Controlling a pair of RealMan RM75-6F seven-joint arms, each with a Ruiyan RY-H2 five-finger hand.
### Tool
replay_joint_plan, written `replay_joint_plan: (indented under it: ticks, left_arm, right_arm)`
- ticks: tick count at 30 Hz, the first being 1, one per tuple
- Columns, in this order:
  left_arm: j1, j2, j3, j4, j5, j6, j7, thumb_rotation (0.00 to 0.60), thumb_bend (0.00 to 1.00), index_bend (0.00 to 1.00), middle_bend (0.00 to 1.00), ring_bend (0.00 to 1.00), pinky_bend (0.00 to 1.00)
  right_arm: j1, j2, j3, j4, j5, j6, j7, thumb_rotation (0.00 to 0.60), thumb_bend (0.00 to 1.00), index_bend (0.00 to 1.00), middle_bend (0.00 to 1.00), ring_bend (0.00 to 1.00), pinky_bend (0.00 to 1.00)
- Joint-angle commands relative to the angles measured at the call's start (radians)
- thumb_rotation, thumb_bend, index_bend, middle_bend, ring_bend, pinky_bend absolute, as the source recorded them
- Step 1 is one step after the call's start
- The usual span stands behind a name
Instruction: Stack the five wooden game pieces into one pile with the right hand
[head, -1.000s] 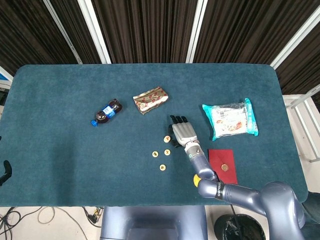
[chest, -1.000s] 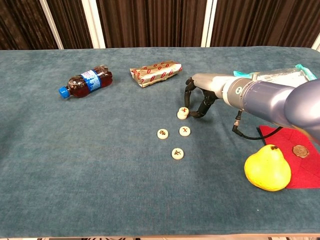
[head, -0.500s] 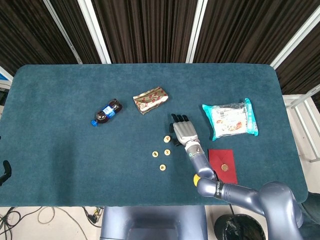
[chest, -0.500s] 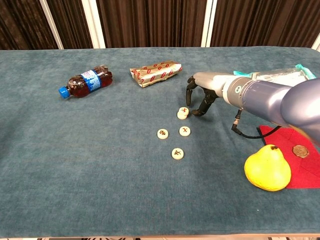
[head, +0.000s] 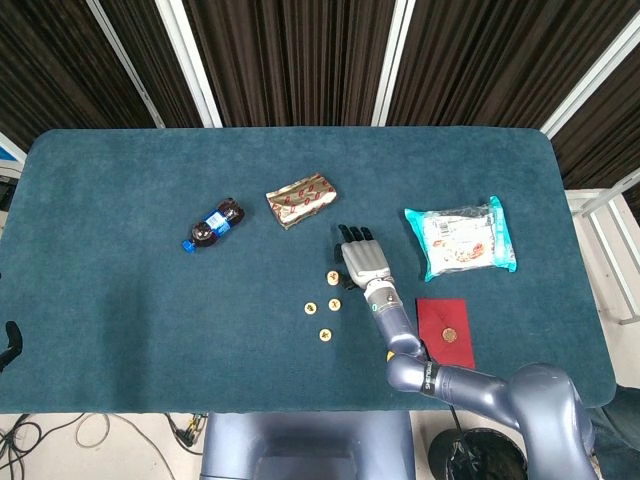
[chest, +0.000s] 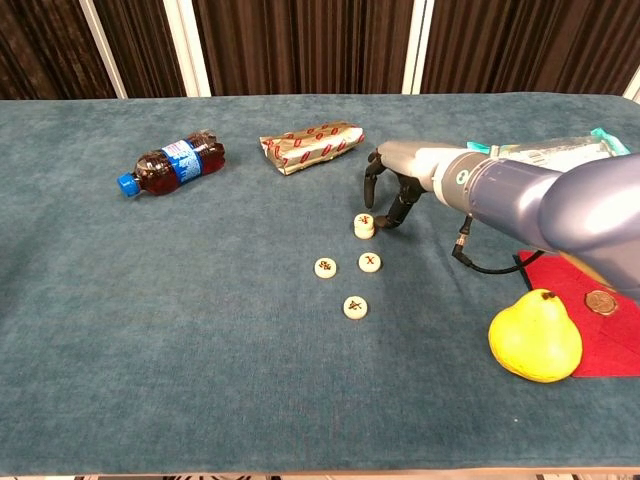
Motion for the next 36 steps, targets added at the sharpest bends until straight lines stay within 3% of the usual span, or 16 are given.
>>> replay_joint_plan:
  ticks: [1, 20, 36]
  left_arm:
    - [0.0, 0.0, 0.0, 0.001, 0.0, 0.0, 0.0, 0.6, 0.59, 0.1, 0.0, 0.0, 0.0]
    - [0.001, 0.0, -0.001, 0.0, -0.002, 0.001, -0.004, 0.6, 0.59, 0.1, 0.0, 0.0, 0.0]
    - [0.002, 0.0, 0.0, -0.004, -0.003, 0.002, -0.001, 0.6, 0.59, 0.1, 0.0, 0.0, 0.0]
  right_arm:
    - [0.002, -0.004, 0.002, 0.007, 0.001, -0.002, -0.002, 0.6, 0.44, 0.44, 0.0, 0.0, 0.0]
    - [-0.001, 0.003, 0.014, 0.006, -0.005, 0.002, -0.003, 0.6, 0.44, 0.44, 0.0, 0.0, 0.0]
    - [-0.077, 0.125, -0.043, -0.203, -0.11, 0.034, 0.043, 0.6, 0.44, 0.37, 0.0, 0.0, 0.0]
